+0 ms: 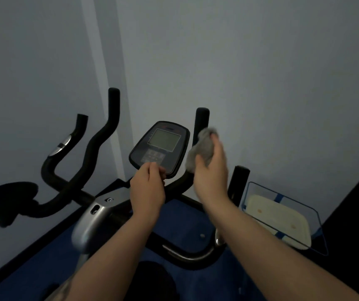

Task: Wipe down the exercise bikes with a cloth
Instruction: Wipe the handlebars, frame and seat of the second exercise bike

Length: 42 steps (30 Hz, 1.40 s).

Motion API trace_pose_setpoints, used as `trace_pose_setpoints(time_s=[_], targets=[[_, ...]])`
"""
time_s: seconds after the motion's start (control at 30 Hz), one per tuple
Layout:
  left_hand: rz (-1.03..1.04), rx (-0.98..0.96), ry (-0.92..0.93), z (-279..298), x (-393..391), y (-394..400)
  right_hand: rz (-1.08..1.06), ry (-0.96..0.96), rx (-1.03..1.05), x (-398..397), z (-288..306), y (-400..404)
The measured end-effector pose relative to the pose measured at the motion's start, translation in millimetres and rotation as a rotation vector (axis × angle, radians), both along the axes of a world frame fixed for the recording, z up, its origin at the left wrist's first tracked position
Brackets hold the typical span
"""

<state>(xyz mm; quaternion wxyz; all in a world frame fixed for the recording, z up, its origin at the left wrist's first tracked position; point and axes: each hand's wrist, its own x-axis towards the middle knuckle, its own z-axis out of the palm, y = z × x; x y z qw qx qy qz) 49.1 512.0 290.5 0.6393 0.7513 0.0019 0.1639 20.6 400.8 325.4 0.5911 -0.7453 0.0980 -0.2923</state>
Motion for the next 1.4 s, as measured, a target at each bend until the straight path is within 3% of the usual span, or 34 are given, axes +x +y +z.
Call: trace_pose_setpoints(time_s=[0.1,0.17,0.27,0.37,0.47,0.53,0.63,0.77,0.87,0.97,1.1,1.17,1.27,1.4], targets=[[-0.030,-0.243,0.080,2,-1,13,-0.005,-0.008,-0.517,5,9,-15],[-0.076,-0.129,0.097,-5,-4,24,0.032,0.058,-0.841,2,-6,-19],[-0.121,0.029,0.072,-19,-15,36,0.163,0.055,-0.846,-11,-27,-9],[-0.135,0.031,0.077,-30,-24,46,0.293,0.017,-0.818,-29,-38,20],[-0.105,0.016,0.065,-32,-26,51,0.491,0.016,-0.970,-29,-30,14],[-0.072,0.081,0.054,-32,-26,49,0.407,0.058,-1.036,-13,-14,-9],[-0.051,0.048,0.056,-31,-25,47,0.287,0.091,-0.922,-6,-5,-22],[-0.026,-0.192,0.028,-33,-27,50,0.198,0.018,-0.950,-40,-47,30],[0.018,-0.209,-0.002,-33,-30,53,0.375,-0.027,-0.890,-59,-57,56],[0.030,-0.078,0.000,-33,-31,53,0.460,-0.033,-0.756,-47,-33,33],[-0.075,0.230,0.067,-34,-30,44,0.014,-0.224,-0.151,-4,21,-10],[-0.093,0.293,0.076,-35,-30,44,-0.116,-0.224,0.024,21,37,-21],[-0.063,0.255,0.076,-36,-30,47,-0.092,-0.083,0.157,36,28,-13],[-0.043,0.230,0.079,-35,-29,46,-0.088,-0.037,0.073,8,-26,21]])
